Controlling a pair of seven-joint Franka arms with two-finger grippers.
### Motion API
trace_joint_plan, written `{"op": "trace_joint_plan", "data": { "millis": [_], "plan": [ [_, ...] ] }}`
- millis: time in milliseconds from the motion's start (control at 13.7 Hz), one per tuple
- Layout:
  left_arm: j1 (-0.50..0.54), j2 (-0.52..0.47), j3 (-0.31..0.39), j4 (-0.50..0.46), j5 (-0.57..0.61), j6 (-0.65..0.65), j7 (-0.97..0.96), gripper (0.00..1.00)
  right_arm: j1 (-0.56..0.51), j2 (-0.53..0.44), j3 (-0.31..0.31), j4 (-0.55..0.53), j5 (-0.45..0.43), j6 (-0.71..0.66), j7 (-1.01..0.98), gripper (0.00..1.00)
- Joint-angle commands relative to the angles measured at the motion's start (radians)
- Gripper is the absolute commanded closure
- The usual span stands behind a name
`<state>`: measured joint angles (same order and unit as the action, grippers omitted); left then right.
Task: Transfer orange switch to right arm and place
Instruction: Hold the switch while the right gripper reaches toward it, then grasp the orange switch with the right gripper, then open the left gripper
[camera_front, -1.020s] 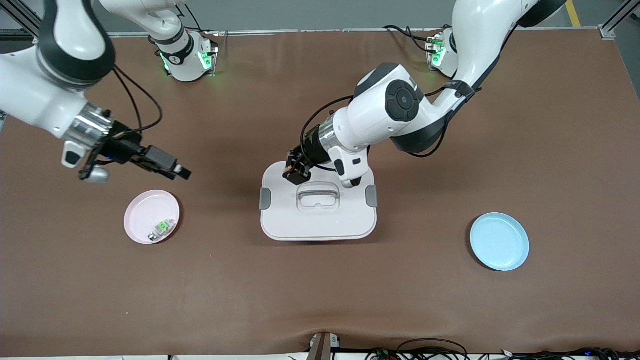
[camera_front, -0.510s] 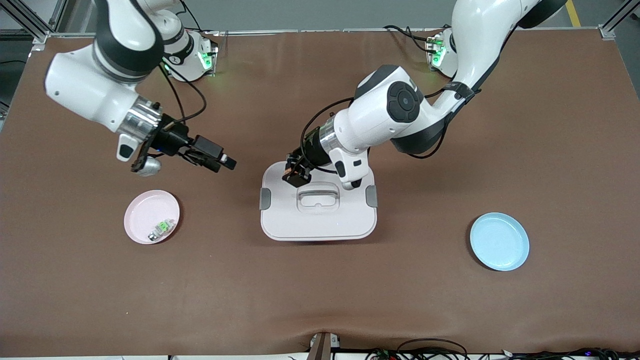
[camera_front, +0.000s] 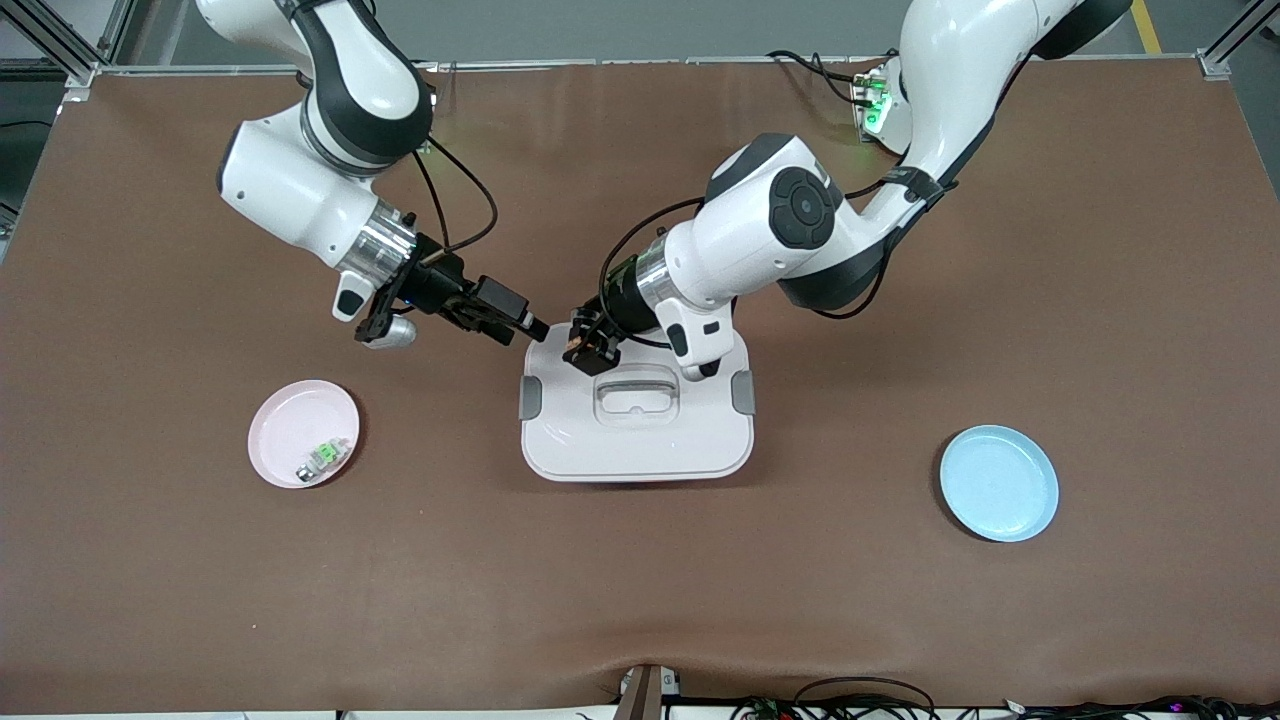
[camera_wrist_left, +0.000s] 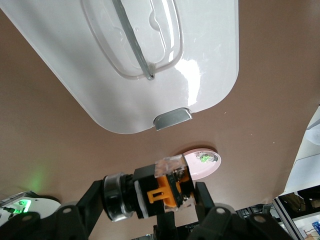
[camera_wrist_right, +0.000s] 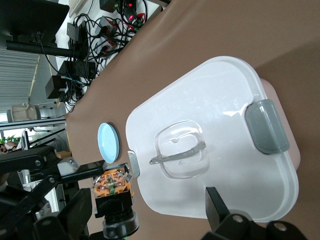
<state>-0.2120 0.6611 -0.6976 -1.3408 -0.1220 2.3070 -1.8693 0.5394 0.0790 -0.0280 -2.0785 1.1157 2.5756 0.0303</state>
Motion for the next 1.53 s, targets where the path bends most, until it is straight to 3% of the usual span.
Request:
{"op": "trace_joint_plan", "data": {
  "millis": [0, 437, 729, 802, 1458],
  "plan": [
    [-0.018, 0.008, 0.013, 0.02, -0.008, 0.008, -0.014, 1.0, 0.03, 0.014, -0.01, 0.025, 0.03, 0.005, -0.001, 0.0],
    [-0.018, 0.011, 0.013, 0.02, -0.008, 0.008, -0.014, 1.0, 0.085, 0.089, -0.016, 0.124, -0.02, 0.0, 0.092, 0.0],
    [-0.02, 0.012, 0.013, 0.02, -0.008, 0.008, -0.014, 1.0, 0.082, 0.159, -0.015, 0.247, -0.424, -0.082, 0.357, 0.0],
    [-0.02, 0.012, 0.013, 0.02, -0.007, 0.008, -0.014, 1.0, 0.074, 0.169, -0.015, 0.282, -0.466, -0.136, 0.393, 0.0],
    [-0.02, 0.011, 0.013, 0.02, -0.008, 0.008, -0.014, 1.0, 0.068, 0.186, -0.016, 0.304, -0.473, -0.155, 0.392, 0.0]
  ]
}}
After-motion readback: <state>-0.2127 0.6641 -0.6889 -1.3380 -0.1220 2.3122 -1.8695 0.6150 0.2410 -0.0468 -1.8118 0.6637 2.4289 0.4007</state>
